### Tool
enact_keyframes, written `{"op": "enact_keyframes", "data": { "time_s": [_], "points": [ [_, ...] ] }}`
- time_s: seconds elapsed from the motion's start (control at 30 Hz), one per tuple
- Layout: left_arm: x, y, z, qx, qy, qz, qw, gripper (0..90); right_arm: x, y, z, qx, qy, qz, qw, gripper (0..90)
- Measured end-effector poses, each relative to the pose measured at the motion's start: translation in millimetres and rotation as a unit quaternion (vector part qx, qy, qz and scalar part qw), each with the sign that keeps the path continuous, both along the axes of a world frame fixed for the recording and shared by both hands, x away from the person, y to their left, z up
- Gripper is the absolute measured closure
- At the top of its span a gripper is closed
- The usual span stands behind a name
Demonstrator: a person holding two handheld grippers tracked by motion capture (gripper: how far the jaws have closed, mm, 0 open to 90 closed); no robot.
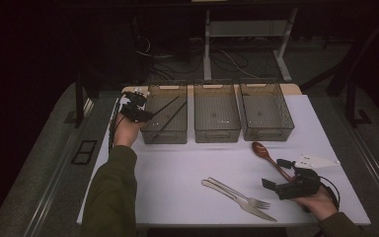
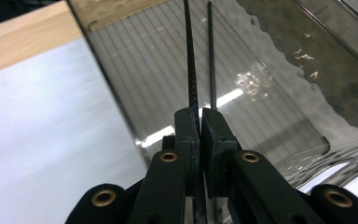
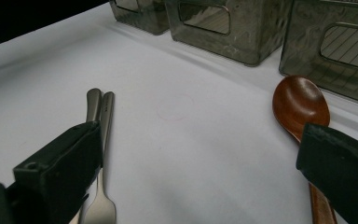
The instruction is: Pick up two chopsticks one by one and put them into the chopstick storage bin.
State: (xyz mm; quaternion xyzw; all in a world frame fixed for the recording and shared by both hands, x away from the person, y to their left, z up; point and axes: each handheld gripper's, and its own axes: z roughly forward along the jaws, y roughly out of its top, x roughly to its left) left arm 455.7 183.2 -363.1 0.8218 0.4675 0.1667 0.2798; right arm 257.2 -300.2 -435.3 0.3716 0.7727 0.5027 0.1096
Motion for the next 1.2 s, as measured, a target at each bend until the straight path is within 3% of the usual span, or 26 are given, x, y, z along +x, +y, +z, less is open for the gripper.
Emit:
{"op": "enact_keyframes", "data": {
  "time_s": [0.27, 0.67, 0.97, 1.2],
  "points": [
    [5.8, -11.8, -10.1, 0.017, 0.011, -0.015, 0.9997, 85.2, -0.3, -0.1, 0.3, 0.002, 0.0, 0.0, 1.0, 1.0],
    [6.4, -12.4, -13.5, 0.022, 0.016, -0.017, 0.9995, 81.4, -0.7, -0.3, 0.7, 0.003, 0.001, 0.0, 1.0, 1.0],
    [-1.4, -10.0, -2.0, -0.011, -0.015, -0.041, 0.999, 69.8, -0.4, -0.2, 0.3, 0.003, 0.0, 0.0, 1.0, 1.0],
    [-15.8, -11.7, 9.6, -0.058, -0.042, -0.088, 0.9936, 55.7, 0.0, -0.3, 0.2, 0.002, 0.001, -0.001, 1.0, 1.0]
  ]
}}
